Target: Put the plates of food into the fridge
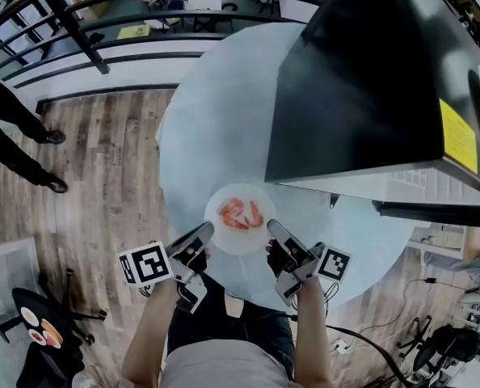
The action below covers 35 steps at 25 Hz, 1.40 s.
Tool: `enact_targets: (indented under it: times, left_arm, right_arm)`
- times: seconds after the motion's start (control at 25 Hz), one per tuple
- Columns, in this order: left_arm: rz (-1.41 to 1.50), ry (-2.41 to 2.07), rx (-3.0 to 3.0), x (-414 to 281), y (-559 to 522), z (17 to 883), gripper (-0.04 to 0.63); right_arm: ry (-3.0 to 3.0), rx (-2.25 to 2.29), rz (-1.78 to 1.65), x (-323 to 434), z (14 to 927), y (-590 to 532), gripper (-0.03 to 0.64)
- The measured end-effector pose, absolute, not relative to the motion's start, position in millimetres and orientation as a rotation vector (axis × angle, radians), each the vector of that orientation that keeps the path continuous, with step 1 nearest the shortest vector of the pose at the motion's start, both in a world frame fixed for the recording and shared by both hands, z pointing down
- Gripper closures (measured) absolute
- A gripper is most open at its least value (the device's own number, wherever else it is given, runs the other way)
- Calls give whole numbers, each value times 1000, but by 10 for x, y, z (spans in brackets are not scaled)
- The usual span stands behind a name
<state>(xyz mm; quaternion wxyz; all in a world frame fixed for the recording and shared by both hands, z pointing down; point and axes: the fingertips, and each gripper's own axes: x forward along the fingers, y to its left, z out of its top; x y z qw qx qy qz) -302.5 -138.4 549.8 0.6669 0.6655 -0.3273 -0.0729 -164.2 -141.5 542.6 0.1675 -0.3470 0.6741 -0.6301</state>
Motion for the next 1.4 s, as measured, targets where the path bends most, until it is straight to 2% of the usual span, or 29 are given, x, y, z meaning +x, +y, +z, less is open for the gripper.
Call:
enact_targets:
  times: [0.6, 1.08, 1.4]
  left_arm:
    - [-175, -636, 1556, -1693, -1015, 4903, 575]
    - [-330, -696, 1577, -480, -1002, 4468, 575]
    - [-488, -799, 1550, -147, -1214, 4198, 577]
  right_arm:
    - [1852, -964, -1688, -304, 4904, -1020, 591]
    - [1855, -985, -1567, 968, 4453, -1014, 591]
    - [1869, -1017, -1485, 1358, 4142, -1297, 591]
